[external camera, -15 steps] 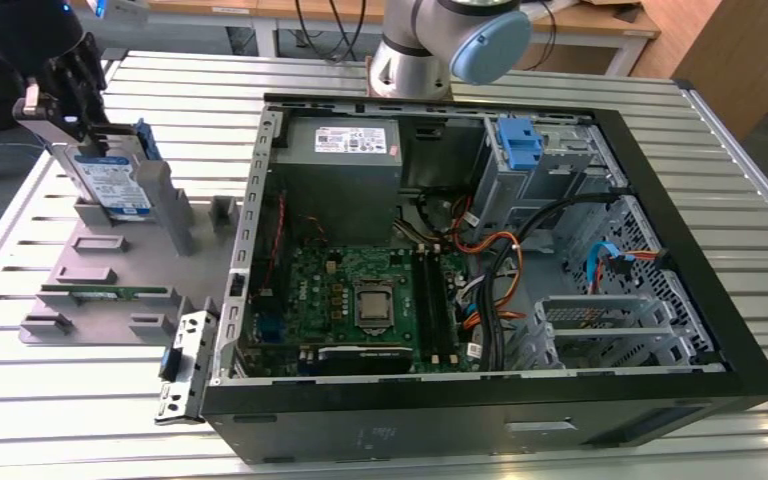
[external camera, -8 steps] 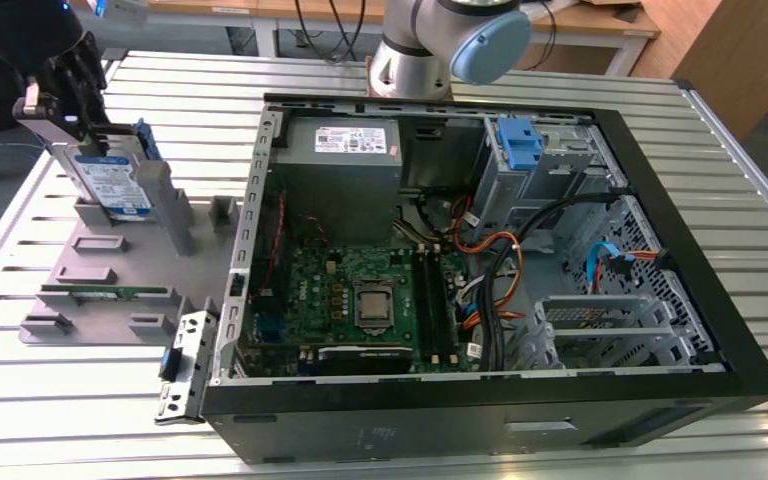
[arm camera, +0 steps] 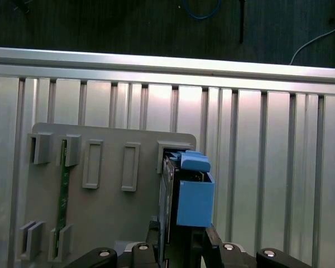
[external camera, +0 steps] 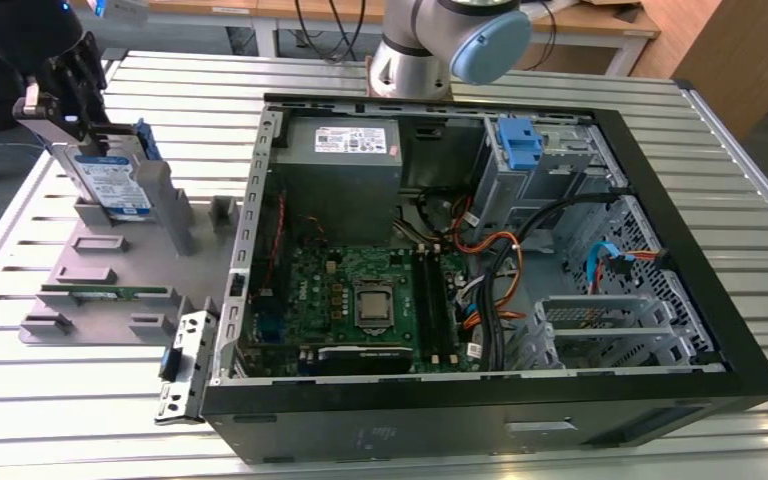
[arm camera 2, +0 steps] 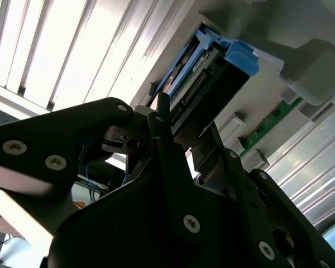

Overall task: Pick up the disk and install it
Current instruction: 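Pick up the disk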

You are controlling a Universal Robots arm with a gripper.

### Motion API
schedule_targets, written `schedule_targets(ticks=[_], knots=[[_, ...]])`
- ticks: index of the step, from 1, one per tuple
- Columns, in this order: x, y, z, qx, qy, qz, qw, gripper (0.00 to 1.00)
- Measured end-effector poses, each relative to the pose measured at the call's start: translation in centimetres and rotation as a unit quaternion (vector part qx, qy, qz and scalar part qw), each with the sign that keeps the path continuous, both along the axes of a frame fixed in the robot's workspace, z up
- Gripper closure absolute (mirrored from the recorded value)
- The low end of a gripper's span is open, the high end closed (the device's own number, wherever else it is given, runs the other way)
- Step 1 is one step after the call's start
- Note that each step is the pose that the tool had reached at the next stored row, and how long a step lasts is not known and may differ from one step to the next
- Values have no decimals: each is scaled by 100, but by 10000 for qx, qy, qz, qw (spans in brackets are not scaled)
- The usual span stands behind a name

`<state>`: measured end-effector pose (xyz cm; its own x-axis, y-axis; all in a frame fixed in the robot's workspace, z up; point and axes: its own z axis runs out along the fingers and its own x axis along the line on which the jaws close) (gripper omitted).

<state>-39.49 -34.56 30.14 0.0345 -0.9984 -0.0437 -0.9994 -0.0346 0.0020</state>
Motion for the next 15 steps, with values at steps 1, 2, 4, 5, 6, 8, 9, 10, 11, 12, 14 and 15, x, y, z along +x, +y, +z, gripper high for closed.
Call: schedule_targets(ticks=[1,2,4,5,6,8,9,10,11,12,14,15], knots=[[0,0,0,0,0,0,10000,58],[0,0,0,0,0,0,10000,58],[0,0,0,0,0,0,10000,58],[0,0,0,0,0,0,10000,58],[0,0,0,0,1,0,10000,59],[0,0,0,0,1,0,10000,65],[0,0,0,0,1,0,10000,65],[0,0,0,0,1,0,10000,65],[0,0,0,0,0,0,10000,65],[0,0,0,0,1,0,10000,65],[0,0,0,0,1,0,10000,65],[0,0,0,0,1,0,10000,65]])
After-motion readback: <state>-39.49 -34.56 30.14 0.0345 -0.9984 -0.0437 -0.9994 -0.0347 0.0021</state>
